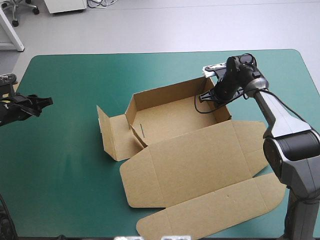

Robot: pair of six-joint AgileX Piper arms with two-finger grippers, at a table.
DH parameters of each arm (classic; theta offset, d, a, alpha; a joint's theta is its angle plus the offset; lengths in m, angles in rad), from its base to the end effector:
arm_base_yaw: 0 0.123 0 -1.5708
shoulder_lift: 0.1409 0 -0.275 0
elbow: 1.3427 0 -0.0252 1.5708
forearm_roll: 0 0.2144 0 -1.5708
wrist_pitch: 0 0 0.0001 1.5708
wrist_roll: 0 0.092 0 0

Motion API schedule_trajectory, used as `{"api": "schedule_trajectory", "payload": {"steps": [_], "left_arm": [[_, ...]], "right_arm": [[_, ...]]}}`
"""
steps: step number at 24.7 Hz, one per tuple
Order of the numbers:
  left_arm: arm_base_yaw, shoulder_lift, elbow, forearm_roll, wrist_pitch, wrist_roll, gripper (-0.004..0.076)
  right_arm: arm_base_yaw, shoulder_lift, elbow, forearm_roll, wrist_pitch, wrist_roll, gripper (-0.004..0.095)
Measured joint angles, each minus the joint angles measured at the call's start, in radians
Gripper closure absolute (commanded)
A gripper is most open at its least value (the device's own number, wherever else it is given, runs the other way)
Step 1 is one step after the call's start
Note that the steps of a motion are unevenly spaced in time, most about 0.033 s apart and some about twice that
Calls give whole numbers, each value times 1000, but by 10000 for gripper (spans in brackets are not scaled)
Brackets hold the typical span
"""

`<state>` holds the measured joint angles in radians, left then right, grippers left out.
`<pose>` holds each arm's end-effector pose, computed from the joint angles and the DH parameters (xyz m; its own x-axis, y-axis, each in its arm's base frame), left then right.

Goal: Fold the box

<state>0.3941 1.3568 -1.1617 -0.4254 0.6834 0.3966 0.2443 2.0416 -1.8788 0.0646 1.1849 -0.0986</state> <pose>0.2502 0.0780 0.3389 -0.6370 -0.2035 -0.7435 -0.1569 0.9786 -0.1335 0.3884 0.1025 0.2696 -0.9020 -0.3012 -0.3094 -0.3270 0.9444 0.0341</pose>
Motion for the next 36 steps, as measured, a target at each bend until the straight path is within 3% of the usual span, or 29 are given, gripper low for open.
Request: {"api": "schedule_trajectory", "payload": {"steps": [12,18,24,28,32,36], "left_arm": [[0,82,0,-9,-10,3,407],[0,134,0,-71,-14,24,407],[0,197,0,-239,-8,131,407],[-10,267,0,-585,107,363,407],[-93,309,0,-798,235,494,407],[-206,309,0,-936,274,553,410]], "right_arm": [[-51,-120,-205,-12,25,14,925],[-85,-181,-246,75,39,-6,925],[-124,-217,-274,238,48,-43,925],[-129,-219,-275,354,60,-69,925],[-129,-218,-275,355,59,-70,925],[-129,-184,-275,350,60,-72,925]]}}
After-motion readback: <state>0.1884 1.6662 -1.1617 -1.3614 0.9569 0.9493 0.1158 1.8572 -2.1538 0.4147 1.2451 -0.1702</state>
